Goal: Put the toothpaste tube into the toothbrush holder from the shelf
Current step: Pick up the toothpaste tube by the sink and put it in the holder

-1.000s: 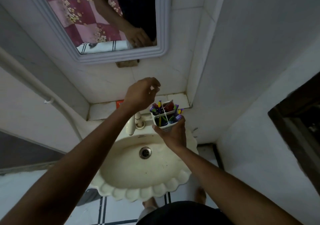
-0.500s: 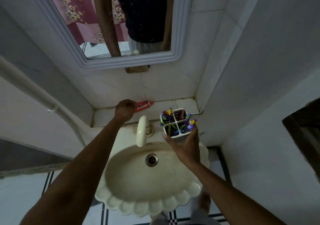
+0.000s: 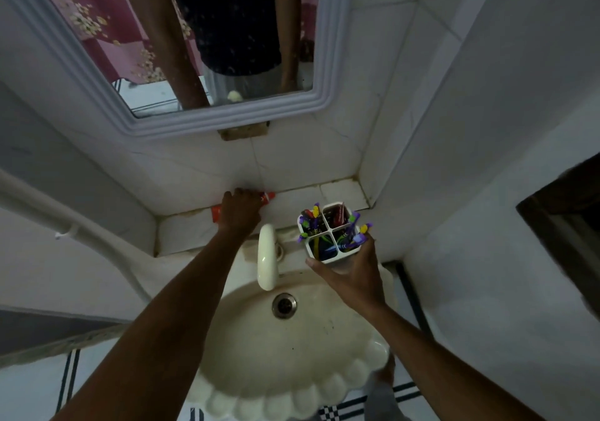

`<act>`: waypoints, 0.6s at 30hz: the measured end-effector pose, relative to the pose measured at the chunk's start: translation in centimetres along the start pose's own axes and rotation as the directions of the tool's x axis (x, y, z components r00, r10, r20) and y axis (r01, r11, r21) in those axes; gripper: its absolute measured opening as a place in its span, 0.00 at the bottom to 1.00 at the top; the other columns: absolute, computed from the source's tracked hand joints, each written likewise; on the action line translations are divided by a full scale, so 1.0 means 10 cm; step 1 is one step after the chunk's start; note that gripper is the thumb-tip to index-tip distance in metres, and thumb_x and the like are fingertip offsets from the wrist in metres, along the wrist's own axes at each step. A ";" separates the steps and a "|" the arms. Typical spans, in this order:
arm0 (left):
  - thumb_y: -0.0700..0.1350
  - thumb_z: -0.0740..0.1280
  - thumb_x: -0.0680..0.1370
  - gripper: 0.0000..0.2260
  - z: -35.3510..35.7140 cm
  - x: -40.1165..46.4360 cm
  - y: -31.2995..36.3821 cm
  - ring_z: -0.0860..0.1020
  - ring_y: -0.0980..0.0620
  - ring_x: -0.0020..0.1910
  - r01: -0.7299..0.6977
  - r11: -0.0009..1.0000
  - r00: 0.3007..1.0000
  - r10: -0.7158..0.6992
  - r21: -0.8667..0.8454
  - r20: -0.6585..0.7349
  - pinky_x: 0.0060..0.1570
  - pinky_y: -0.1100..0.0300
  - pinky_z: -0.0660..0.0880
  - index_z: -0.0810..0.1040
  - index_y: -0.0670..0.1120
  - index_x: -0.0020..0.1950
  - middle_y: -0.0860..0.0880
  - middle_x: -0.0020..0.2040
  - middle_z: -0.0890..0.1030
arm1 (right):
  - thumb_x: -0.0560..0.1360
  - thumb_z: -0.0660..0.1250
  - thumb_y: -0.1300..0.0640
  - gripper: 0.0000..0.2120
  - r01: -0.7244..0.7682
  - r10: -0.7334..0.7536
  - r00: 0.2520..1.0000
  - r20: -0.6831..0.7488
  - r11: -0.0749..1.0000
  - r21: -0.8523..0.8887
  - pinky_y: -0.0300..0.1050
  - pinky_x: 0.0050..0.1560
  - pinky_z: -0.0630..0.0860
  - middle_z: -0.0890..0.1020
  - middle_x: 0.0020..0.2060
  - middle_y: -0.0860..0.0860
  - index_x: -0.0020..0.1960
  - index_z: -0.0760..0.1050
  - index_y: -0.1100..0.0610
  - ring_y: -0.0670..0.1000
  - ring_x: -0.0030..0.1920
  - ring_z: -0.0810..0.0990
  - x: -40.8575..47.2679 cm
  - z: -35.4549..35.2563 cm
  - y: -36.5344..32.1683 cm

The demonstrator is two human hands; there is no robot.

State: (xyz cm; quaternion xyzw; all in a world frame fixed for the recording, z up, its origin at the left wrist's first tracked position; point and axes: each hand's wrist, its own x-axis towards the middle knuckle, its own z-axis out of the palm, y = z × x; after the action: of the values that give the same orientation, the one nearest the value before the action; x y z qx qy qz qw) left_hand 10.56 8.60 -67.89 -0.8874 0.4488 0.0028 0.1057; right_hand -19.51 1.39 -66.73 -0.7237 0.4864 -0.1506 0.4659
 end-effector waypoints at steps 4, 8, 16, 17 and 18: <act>0.41 0.67 0.79 0.15 0.01 -0.06 -0.01 0.80 0.40 0.60 0.047 0.996 0.999 -0.046 0.080 -0.019 0.59 0.47 0.72 0.81 0.47 0.66 0.44 0.60 0.85 | 0.56 0.84 0.23 0.62 0.002 -0.002 1.000 0.018 1.000 -0.010 0.52 0.68 0.79 0.73 0.73 0.44 0.79 0.59 0.43 0.50 0.73 0.76 0.00 -0.02 -0.03; 0.39 0.65 0.79 0.14 -0.07 -0.09 -0.17 0.83 0.41 0.55 0.086 0.994 0.991 -0.078 0.073 -0.112 0.58 0.48 0.73 0.84 0.48 0.60 0.45 0.53 0.87 | 0.57 0.84 0.22 0.63 -0.003 0.004 0.999 0.039 1.000 -0.017 0.53 0.69 0.78 0.72 0.73 0.42 0.80 0.58 0.43 0.51 0.75 0.75 0.00 -0.04 -0.05; 0.46 0.68 0.80 0.08 -1.12 -0.53 0.00 0.84 0.42 0.45 0.074 0.934 0.950 -0.172 -0.349 -0.259 0.40 0.55 0.74 0.84 0.52 0.57 0.48 0.47 0.86 | 0.55 0.82 0.20 0.63 -0.013 0.015 0.999 0.042 0.999 -0.040 0.55 0.69 0.79 0.73 0.73 0.44 0.80 0.59 0.45 0.53 0.74 0.75 -0.02 -0.08 -0.09; 0.48 0.69 0.80 0.09 -1.30 -0.62 0.05 0.84 0.42 0.47 0.049 0.919 0.946 -0.168 -0.390 -0.276 0.42 0.54 0.75 0.85 0.53 0.58 0.49 0.48 0.87 | 0.55 0.82 0.20 0.64 -0.013 0.015 0.999 0.044 0.999 -0.036 0.56 0.69 0.79 0.74 0.73 0.44 0.80 0.59 0.45 0.53 0.74 0.75 -0.02 -0.09 -0.08; 0.50 0.70 0.80 0.09 -1.46 -0.69 0.09 0.84 0.43 0.48 0.015 0.900 0.945 -0.156 -0.436 -0.288 0.42 0.55 0.75 0.85 0.54 0.59 0.50 0.48 0.87 | 0.55 0.81 0.19 0.64 -0.016 0.018 0.999 0.046 0.999 -0.033 0.57 0.70 0.79 0.74 0.73 0.44 0.80 0.59 0.44 0.53 0.74 0.75 -0.03 -0.09 -0.09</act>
State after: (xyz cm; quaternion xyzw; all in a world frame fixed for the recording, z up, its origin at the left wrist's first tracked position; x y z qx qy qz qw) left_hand 4.38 10.81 -53.09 -0.8967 0.4083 -0.0457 -0.1649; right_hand -19.72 1.23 -65.51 -0.7304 0.4839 -0.1217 0.4664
